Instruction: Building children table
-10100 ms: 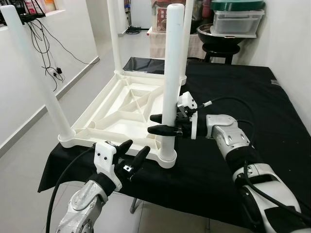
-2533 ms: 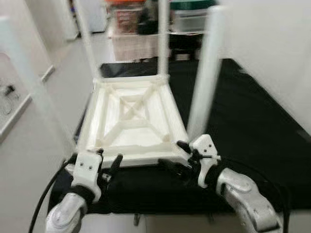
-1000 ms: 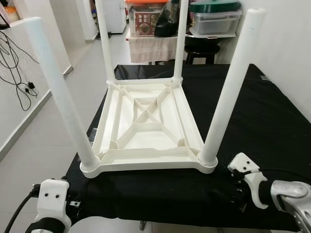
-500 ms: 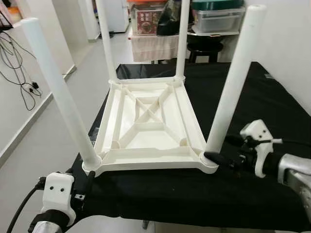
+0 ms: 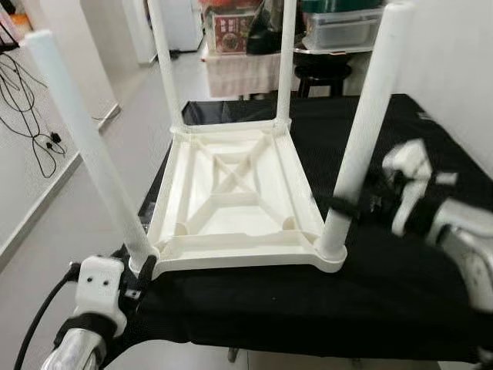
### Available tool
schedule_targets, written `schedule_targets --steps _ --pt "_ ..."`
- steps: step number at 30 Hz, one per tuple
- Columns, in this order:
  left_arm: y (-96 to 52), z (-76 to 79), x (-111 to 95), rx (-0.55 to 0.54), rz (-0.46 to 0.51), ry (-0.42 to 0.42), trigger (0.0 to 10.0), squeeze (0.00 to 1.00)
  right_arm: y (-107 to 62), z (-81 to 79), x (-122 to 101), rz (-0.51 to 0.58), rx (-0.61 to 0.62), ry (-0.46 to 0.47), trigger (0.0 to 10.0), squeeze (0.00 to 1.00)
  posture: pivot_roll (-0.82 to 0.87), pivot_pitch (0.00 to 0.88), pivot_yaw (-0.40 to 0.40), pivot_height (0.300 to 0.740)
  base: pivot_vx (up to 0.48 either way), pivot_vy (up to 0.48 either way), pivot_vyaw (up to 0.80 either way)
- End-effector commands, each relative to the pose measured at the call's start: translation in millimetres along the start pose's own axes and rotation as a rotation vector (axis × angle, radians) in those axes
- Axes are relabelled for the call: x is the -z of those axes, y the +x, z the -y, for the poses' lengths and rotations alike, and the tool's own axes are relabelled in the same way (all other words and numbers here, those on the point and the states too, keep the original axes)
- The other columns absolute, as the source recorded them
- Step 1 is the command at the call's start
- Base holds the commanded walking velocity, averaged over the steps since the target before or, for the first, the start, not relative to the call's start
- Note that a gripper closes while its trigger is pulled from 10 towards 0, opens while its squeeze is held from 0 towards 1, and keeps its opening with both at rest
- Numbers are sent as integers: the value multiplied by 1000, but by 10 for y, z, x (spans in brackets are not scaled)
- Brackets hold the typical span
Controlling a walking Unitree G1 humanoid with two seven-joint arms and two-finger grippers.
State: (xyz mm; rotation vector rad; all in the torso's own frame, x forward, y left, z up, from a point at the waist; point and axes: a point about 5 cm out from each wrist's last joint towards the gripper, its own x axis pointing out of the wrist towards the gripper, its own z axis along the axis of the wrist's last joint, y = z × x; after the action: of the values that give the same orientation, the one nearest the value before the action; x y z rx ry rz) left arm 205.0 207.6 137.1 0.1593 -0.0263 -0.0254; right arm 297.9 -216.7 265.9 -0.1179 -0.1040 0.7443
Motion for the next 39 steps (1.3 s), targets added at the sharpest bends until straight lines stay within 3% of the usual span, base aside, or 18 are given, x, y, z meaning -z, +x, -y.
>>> schedule_targets --steps 1,8,14,18,27,28,29,30,31,39 --pt "19 -8 47 3 -18 16 10000 0 -2 9 41 -5 -13 27 10000 0 -23 24 14 740 0 0 0" --pt "158 47 0 20 16 24 10000 0 27 94 -14 14 9 22 10000 0 -30 20 16 740 0 0 0" --pt "177 31 5 23 19 31 10000 0 6 117 -88 56 8 58 10000 0 -33 20 19 740 0 0 0" --pt "174 12 28 24 14 42 10000 0 -11 132 -223 140 -11 116 10000 0 -34 20 21 740 0 0 0" --pt "151 28 56 24 9 66 10000 0 14 168 -251 123 -3 122 10000 0 -32 24 15 740 0 0 0" --pt "132 42 60 23 8 69 10000 0 25 172 -263 117 5 125 6157 0 -31 25 14 740 0 0 0" --pt "106 63 67 24 5 70 10000 0 39 178 -277 106 20 126 1451 0 -29 28 11 740 0 0 0" --pt "106 63 67 24 5 70 10000 0 39 178 -277 106 20 126 1451 0 -29 28 11 740 0 0 0" --pt "72 89 72 27 2 70 10000 0 46 188 -293 91 42 136 0 0 -30 31 9 740 0 0 0" --pt "-87 117 102 24 -19 82 10000 0 -20 121 -403 84 56 170 0 0 -35 40 6 740 0 0 0"
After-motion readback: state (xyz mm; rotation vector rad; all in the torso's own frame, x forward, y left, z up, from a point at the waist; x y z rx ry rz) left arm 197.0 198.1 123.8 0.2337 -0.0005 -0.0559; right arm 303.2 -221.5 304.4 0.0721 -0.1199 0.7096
